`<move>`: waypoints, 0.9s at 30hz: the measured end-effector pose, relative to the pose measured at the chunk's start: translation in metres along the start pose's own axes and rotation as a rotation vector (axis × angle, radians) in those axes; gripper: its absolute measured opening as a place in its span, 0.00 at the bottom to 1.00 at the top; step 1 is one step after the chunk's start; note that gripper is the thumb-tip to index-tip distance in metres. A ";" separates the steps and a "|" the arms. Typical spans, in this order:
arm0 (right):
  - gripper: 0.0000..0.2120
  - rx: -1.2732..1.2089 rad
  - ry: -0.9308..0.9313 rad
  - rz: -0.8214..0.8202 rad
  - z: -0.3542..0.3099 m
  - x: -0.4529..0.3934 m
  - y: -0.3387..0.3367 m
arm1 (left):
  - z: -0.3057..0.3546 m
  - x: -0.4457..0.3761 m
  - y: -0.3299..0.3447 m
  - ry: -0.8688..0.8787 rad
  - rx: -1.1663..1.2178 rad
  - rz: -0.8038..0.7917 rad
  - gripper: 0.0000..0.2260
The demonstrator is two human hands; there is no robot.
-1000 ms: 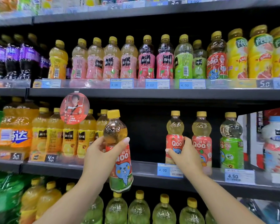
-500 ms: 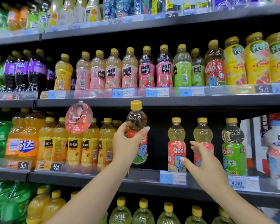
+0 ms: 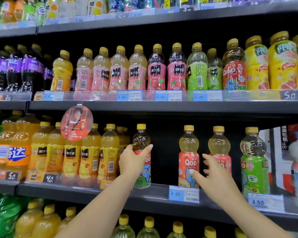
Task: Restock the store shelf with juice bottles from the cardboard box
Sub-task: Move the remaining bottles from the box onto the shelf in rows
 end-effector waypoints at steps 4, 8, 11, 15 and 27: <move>0.36 0.083 0.026 0.002 0.000 -0.012 0.010 | -0.002 -0.009 -0.002 0.006 -0.076 -0.034 0.20; 0.37 0.133 0.037 -0.015 -0.001 -0.015 0.019 | -0.009 -0.006 0.001 0.046 -0.186 -0.093 0.20; 0.38 0.155 0.032 0.026 -0.001 -0.016 0.022 | -0.007 -0.009 -0.001 0.078 -0.319 -0.066 0.26; 0.36 0.143 0.023 0.050 0.000 -0.015 0.023 | -0.001 -0.006 -0.007 0.120 -0.409 -0.014 0.29; 0.37 0.136 0.011 0.070 -0.001 -0.008 0.029 | -0.002 0.012 -0.028 0.142 -0.369 0.038 0.28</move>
Point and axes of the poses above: each hand's wrist, its own x-axis away from the middle knuckle, its own y-axis out of the palm, z = x × y, the point moved 2 cm from there along -x, towards the middle knuckle, and after that the axes turned 9 degrees about x, right-handed, at the moved point
